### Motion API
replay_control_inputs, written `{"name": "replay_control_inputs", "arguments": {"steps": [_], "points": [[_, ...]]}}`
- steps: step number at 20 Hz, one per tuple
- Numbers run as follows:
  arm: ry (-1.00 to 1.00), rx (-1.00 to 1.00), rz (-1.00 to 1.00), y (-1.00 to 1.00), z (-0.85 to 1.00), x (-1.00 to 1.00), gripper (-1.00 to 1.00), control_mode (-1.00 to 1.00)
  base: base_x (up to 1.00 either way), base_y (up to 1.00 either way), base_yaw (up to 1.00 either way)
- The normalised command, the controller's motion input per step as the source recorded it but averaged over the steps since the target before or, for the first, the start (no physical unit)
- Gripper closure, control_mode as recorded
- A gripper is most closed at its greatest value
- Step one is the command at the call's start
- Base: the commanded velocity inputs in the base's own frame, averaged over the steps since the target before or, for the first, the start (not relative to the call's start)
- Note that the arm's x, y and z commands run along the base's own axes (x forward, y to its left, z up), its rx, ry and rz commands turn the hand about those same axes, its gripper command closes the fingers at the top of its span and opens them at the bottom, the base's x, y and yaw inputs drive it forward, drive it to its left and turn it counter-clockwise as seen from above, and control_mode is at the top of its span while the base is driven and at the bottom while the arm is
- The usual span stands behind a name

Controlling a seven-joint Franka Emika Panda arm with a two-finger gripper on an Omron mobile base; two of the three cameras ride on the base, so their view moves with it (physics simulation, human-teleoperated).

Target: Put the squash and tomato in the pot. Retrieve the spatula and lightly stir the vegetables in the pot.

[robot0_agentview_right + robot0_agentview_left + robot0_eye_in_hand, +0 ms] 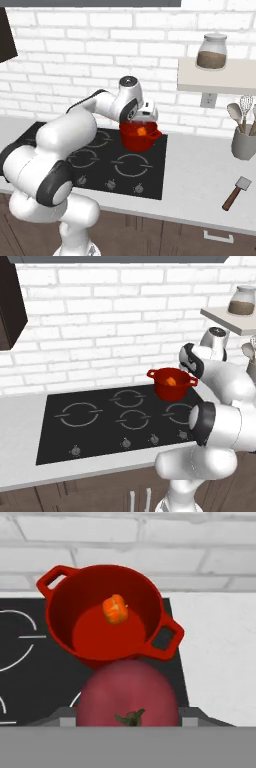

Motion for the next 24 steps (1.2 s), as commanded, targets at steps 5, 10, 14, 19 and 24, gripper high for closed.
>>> {"name": "replay_control_inputs", "arguments": {"steps": [5,10,14,19,24], "points": [[0.27,0.00,0.00,0.31,-0.25,0.93,1.00,-1.00,0.00,0.00,0.00],[0.19,0.00,0.00,0.02,-0.44,0.75,1.00,-1.00,0.00,0.00,0.00],[0.12,0.00,0.00,0.00,-0.58,0.70,1.00,-1.00,0.00,0.00,0.00],[0.05,0.00,0.00,0.00,-0.43,0.45,1.00,-1.00,0.00,0.00,0.00],[0.07,0.00,0.00,0.00,-0.54,0.37,1.00,-1.00,0.00,0.00,0.00]]}}
